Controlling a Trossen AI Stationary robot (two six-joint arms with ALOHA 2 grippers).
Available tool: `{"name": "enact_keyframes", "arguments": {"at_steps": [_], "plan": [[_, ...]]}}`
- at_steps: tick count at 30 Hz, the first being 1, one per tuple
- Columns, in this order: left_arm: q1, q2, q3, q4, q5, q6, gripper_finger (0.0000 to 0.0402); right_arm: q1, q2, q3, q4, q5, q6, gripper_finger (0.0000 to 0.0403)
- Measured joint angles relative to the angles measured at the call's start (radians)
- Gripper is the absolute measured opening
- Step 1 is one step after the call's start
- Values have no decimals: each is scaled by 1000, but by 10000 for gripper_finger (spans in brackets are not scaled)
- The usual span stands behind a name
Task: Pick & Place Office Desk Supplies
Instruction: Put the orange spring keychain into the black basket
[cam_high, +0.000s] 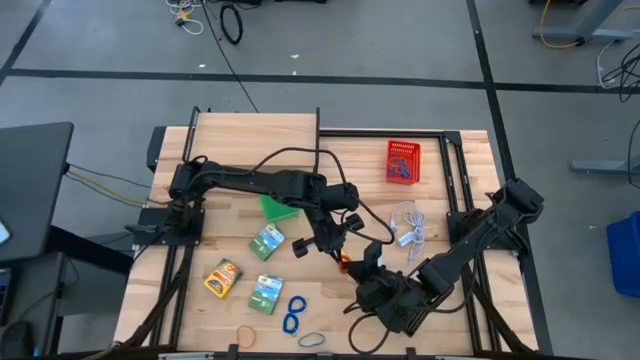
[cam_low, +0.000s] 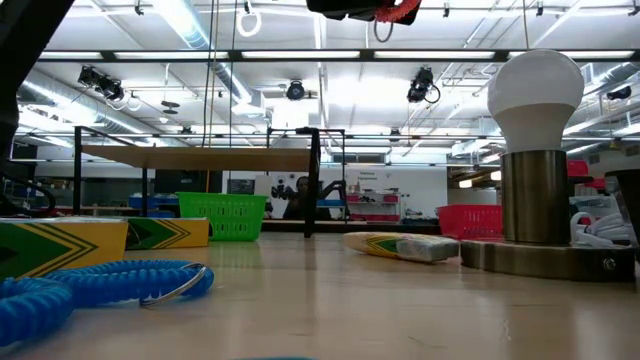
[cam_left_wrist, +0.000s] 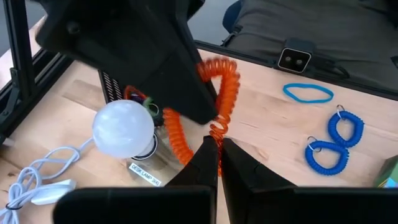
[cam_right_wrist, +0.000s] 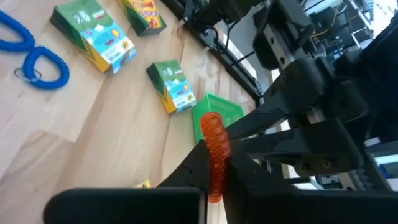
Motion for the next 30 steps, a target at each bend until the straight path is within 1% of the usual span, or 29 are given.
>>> {"name": "enact_keyframes", "arguments": {"at_steps": [5,9,15,19,21,24,28,30], "plan": [[1,0,0,3,13,-11,10,11,0,0,-3,3,18,18],[14,0,0,60,54,-76,13,17,0,0,-2,8,44,17],[40,-2,0,338,56,-269,11,26,0,0,-6,-24,101,17],[59,-16,0,473,45,-350,11,35,0,0,-36,-25,150,16],[68,-36,0,510,26,-381,11,38,0,0,-66,-26,191,16],[75,-56,1,587,-57,-433,11,41,0,0,-117,-25,248,15],[77,-88,1,650,-225,-462,11,47,0,0,-177,-26,330,15],[77,-109,-1,646,-306,-477,11,58,-1,0,-200,-39,367,15]]}}
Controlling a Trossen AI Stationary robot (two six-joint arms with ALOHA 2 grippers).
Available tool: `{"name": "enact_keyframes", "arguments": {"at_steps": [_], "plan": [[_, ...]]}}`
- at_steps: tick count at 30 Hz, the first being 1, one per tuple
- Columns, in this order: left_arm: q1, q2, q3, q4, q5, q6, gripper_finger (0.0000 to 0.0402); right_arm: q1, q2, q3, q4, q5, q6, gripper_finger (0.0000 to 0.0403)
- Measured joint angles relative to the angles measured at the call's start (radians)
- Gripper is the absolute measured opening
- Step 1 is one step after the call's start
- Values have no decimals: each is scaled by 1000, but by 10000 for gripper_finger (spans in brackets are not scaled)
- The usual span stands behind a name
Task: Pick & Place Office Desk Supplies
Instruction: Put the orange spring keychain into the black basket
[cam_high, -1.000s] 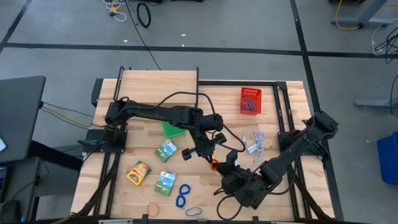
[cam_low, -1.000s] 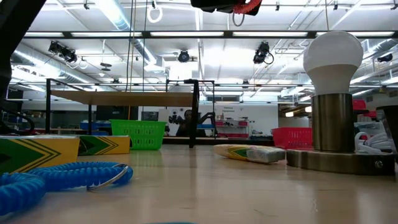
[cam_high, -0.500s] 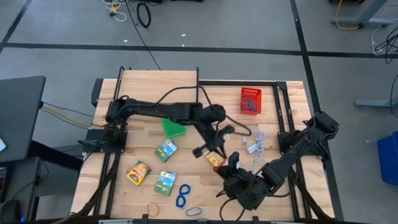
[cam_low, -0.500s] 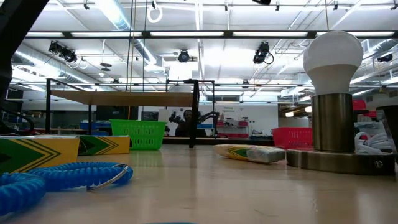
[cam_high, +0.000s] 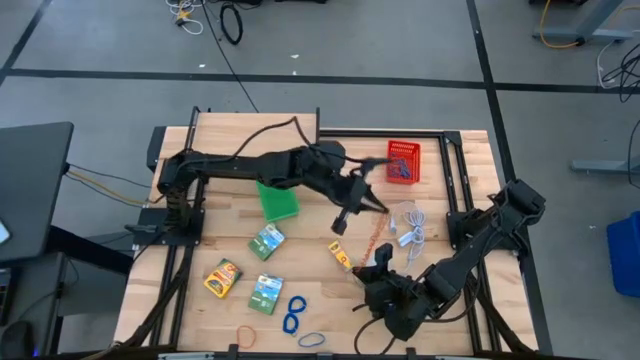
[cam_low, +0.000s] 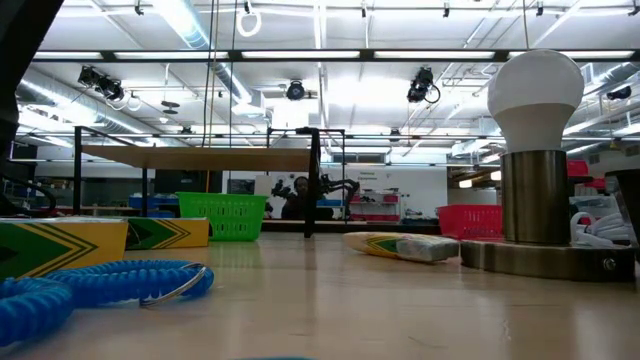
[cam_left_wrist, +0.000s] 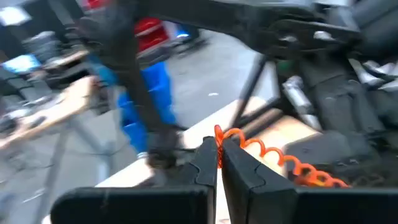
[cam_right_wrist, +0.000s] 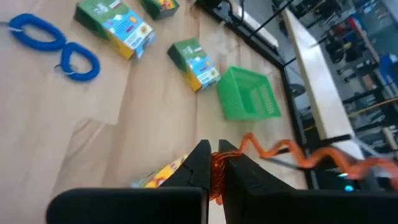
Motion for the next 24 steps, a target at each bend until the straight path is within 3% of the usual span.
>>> {"name": "enact_keyframes", "arguments": {"at_steps": [5,8,13,15,19,24], "plan": [[-1,-41,0,55,-179,-74,11,35,0,0,-36,-26,83,15],[-7,-64,-58,195,-207,-97,11,63,0,0,-36,-30,110,15],[-15,-147,-274,613,-244,-3,11,90,0,0,-37,-19,142,12],[-7,-210,-376,699,-247,-7,11,96,0,0,-38,-18,150,12],[1,-330,-589,749,-250,-17,11,107,0,0,-40,-24,151,11],[2,-476,-856,747,-328,-46,11,112,0,0,-46,-93,160,10]]}}
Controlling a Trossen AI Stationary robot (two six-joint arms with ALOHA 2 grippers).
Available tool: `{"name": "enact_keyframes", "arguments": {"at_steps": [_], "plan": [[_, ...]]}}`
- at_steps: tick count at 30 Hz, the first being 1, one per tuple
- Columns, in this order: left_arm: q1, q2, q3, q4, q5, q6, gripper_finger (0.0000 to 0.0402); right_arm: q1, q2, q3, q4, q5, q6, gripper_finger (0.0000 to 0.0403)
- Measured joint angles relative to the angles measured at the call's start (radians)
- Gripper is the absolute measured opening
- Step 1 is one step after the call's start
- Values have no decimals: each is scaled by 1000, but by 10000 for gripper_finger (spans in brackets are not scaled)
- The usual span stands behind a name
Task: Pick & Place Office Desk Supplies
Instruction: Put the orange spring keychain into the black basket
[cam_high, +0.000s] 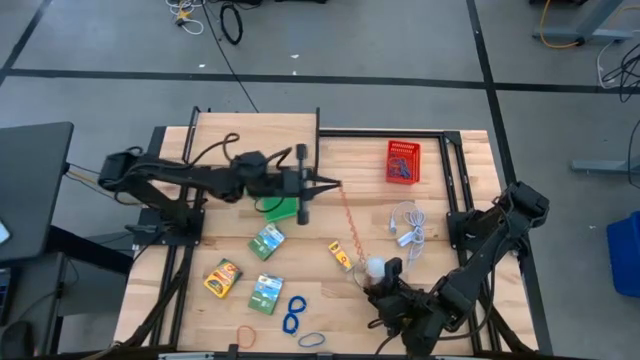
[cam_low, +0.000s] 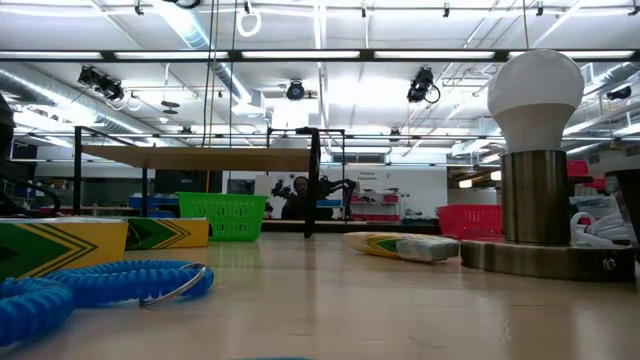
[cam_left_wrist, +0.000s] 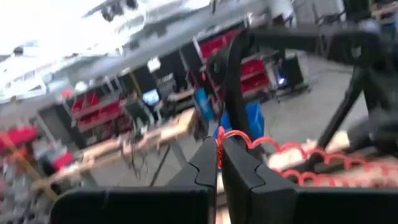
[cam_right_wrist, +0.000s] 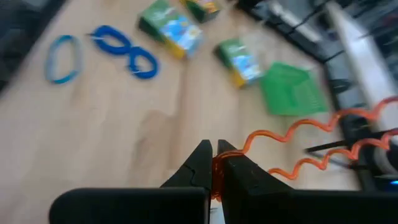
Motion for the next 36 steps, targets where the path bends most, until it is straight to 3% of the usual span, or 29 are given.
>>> {"name": "enact_keyframes", "arguments": {"at_steps": [7,11,15,19,23,28,36], "plan": [[-2,-160,-337,79,-37,-116,11,8,0,0,-37,-211,154,10],[-2,-184,-450,173,-35,-154,11,16,0,0,-65,-272,227,10],[-2,-180,-466,209,24,-167,10,13,0,0,-73,-270,240,10],[-8,-162,-440,206,192,-187,12,-1,0,0,-73,-211,226,9],[-39,-149,-418,208,286,-206,26,-23,0,0,-69,-173,184,9],[-69,-146,-408,198,314,-225,75,-47,2,0,-60,-180,142,8],[-74,-146,-408,154,265,-256,225,-42,2,0,-62,-197,149,8]]}}
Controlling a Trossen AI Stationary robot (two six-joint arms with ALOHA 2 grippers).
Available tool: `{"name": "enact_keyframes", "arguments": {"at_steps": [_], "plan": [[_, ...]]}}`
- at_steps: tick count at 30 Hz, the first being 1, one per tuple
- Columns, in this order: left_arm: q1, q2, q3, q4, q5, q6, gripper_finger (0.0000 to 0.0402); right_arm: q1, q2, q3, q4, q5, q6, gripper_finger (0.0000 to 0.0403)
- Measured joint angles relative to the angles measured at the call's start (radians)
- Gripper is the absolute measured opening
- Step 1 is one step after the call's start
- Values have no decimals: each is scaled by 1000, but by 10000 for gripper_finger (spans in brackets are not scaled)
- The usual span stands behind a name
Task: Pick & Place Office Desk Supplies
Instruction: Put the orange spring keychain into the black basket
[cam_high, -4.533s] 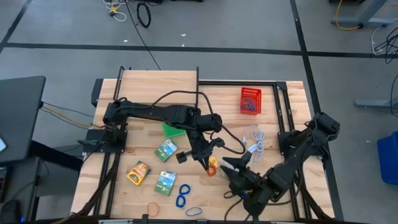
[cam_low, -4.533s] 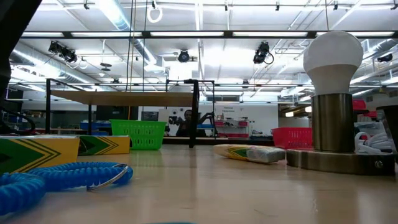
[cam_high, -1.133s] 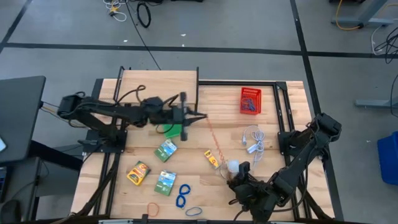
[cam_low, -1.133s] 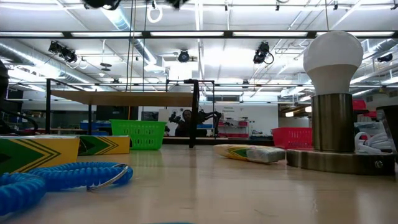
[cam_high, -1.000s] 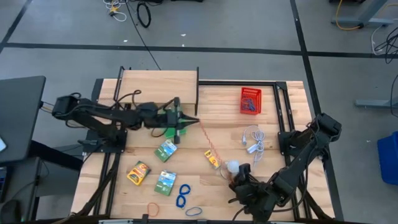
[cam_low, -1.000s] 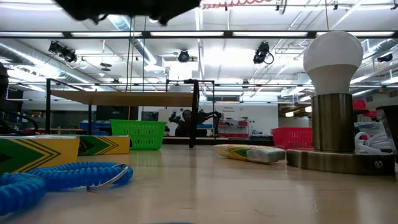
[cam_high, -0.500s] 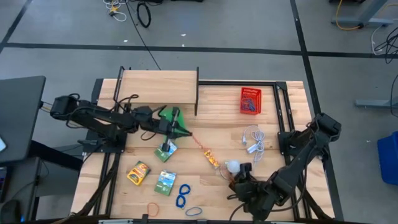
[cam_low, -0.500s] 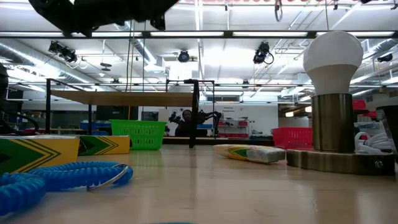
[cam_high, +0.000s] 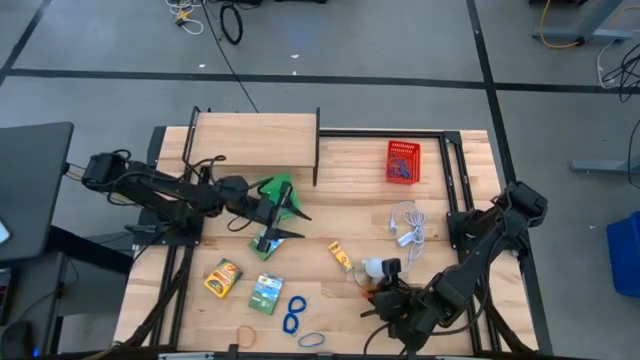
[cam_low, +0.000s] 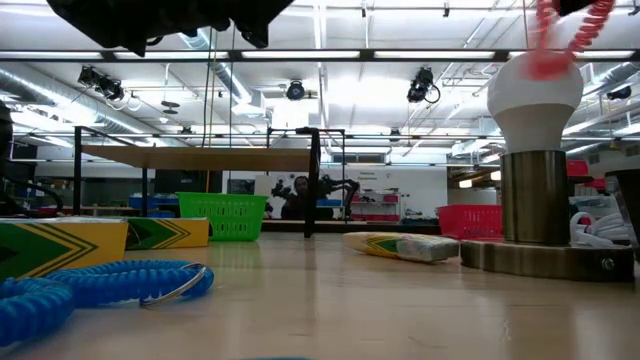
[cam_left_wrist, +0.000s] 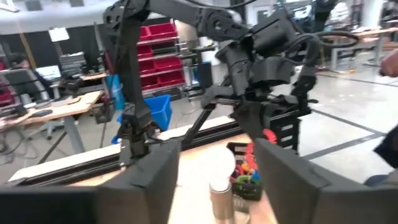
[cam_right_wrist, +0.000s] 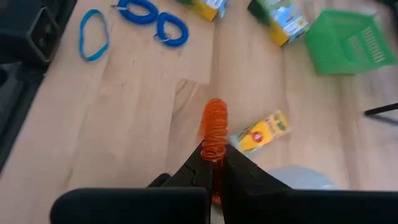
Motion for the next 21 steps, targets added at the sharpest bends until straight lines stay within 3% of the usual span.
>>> {"name": "enact_keyframes", "arguments": {"at_steps": [5,16,21], "plan": [[0,1,0,-38,-16,27,268,22,-6,0,-36,-87,94,8],[0,1,0,-63,-44,39,261,43,-5,0,-198,-442,437,8],[0,1,0,-100,-45,30,261,43,24,0,-210,-481,526,31]]}}
